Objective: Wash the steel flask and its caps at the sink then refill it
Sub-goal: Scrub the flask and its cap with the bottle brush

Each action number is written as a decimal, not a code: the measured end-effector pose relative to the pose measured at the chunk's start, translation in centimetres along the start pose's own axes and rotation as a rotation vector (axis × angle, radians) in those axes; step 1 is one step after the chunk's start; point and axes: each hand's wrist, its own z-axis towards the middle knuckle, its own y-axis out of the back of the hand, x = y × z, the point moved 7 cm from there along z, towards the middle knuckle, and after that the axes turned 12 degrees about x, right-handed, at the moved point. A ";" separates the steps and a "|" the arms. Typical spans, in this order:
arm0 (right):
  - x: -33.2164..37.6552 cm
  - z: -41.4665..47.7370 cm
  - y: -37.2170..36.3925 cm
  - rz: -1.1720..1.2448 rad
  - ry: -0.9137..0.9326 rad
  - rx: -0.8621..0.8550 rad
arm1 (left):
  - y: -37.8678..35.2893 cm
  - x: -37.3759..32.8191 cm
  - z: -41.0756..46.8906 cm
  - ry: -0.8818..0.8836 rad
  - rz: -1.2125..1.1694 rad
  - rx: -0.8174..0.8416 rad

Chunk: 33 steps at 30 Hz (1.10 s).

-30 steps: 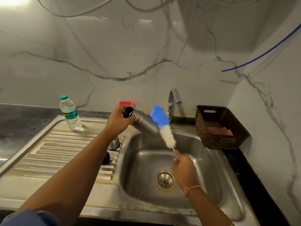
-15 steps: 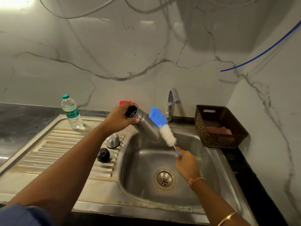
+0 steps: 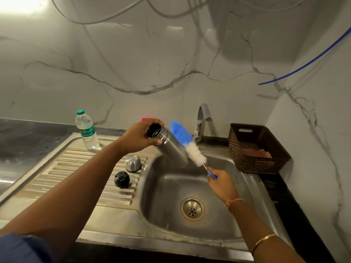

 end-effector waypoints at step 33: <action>9.7 2.8 -1.4 0.373 0.337 0.188 | -1.9 1.9 0.2 0.084 -1.012 -0.110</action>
